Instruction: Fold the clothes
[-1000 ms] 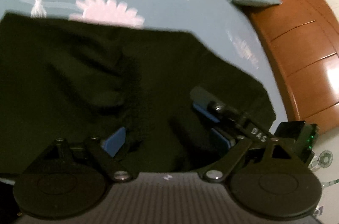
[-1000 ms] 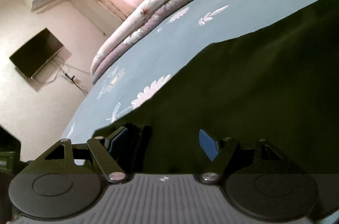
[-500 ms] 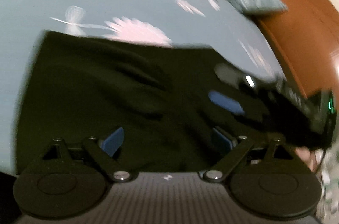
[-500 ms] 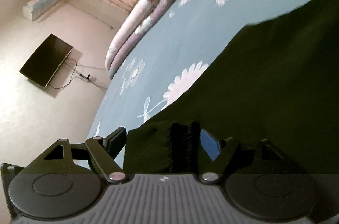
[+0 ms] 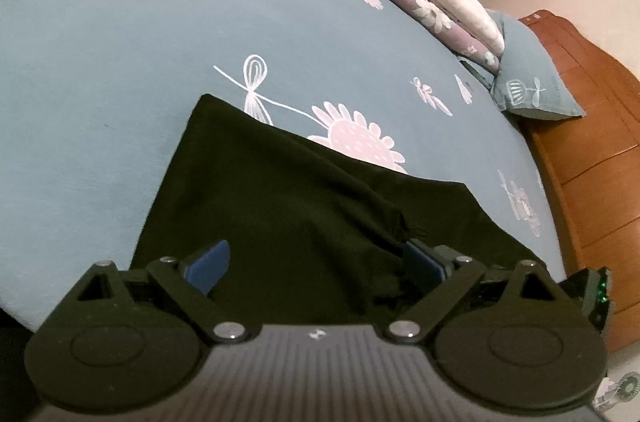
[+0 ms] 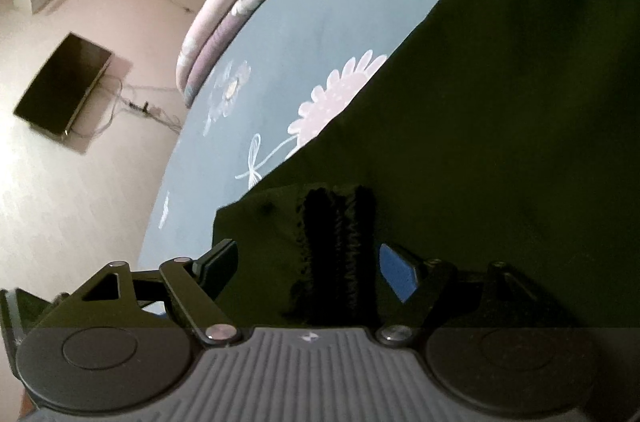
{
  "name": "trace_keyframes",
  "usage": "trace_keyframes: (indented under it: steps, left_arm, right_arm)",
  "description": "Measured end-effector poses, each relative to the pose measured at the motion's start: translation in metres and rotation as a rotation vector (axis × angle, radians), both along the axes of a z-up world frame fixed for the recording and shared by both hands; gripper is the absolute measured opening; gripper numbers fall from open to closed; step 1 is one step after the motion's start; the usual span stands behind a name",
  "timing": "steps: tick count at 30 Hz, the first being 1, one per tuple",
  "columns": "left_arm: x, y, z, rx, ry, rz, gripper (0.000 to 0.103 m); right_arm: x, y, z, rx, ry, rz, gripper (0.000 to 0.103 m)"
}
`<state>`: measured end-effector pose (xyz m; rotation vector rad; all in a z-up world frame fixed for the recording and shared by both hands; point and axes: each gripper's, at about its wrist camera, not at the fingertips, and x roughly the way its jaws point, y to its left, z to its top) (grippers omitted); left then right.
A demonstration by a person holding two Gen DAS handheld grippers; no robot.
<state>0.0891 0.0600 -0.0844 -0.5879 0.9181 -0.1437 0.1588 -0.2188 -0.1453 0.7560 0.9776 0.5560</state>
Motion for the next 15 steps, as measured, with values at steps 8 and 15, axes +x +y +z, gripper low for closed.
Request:
trace_keyframes:
  steps: [8, 15]
  left_arm:
    - [0.002, 0.004, -0.005, -0.016, 0.008, 0.011, 0.094]
    - [0.001, 0.008, -0.008, -0.021, 0.013, 0.015, 0.094]
  right_arm:
    - [-0.005, 0.023, 0.012, -0.184, -0.055, 0.066, 0.055]
    - [-0.013, 0.019, 0.018, -0.26, -0.087, 0.044, 0.026]
